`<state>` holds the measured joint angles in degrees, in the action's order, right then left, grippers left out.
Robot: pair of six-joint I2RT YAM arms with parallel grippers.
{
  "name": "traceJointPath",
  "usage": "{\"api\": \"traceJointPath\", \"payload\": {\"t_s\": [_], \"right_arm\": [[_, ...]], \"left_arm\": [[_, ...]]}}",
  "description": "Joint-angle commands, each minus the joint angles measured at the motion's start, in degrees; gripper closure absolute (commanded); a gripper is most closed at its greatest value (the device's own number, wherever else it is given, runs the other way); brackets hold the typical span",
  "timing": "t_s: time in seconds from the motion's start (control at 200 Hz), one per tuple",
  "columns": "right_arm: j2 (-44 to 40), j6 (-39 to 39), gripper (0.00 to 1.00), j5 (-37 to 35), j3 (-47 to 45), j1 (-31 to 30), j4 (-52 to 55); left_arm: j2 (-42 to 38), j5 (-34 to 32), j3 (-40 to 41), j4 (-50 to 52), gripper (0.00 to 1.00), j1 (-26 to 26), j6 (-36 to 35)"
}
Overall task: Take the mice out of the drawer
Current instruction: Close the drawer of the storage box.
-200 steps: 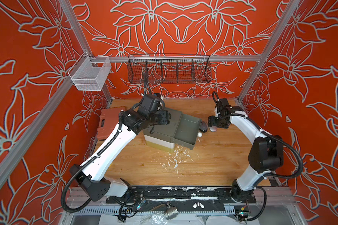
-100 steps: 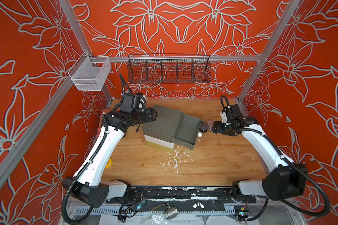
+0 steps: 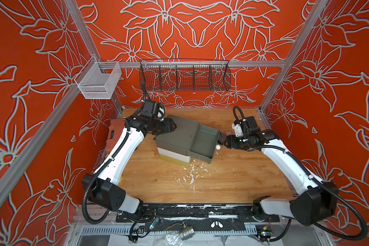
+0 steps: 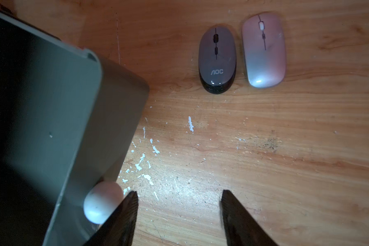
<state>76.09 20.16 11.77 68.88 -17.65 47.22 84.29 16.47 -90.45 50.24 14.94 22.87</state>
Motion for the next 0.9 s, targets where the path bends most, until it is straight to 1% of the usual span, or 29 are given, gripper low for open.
{"api": "traceJointPath", "payload": {"t_s": [0.0,0.31,0.61,0.761,0.896], "right_arm": [[2.78,1.19,0.36,0.24,2.67,-2.0,-1.26],[7.56,2.2,0.36,0.54,6.17,-5.7,-4.15],[11.48,3.95,0.35,3.41,8.58,-8.21,-7.67],[14.06,4.93,0.35,4.9,10.21,-10.11,-10.2],[16.66,5.19,0.35,4.66,12.27,-11.65,-11.42]], "left_arm": [[0.95,1.37,0.36,0.13,0.34,-0.24,-0.27],[0.94,1.95,2.89,-0.04,0.34,-0.09,0.16],[1.85,2.03,3.62,-0.1,0.35,0.46,0.3],[2.08,1.4,3.62,-0.02,0.35,1.12,0.55],[2.27,0.04,3.37,0.09,0.35,1.74,0.72]]}}
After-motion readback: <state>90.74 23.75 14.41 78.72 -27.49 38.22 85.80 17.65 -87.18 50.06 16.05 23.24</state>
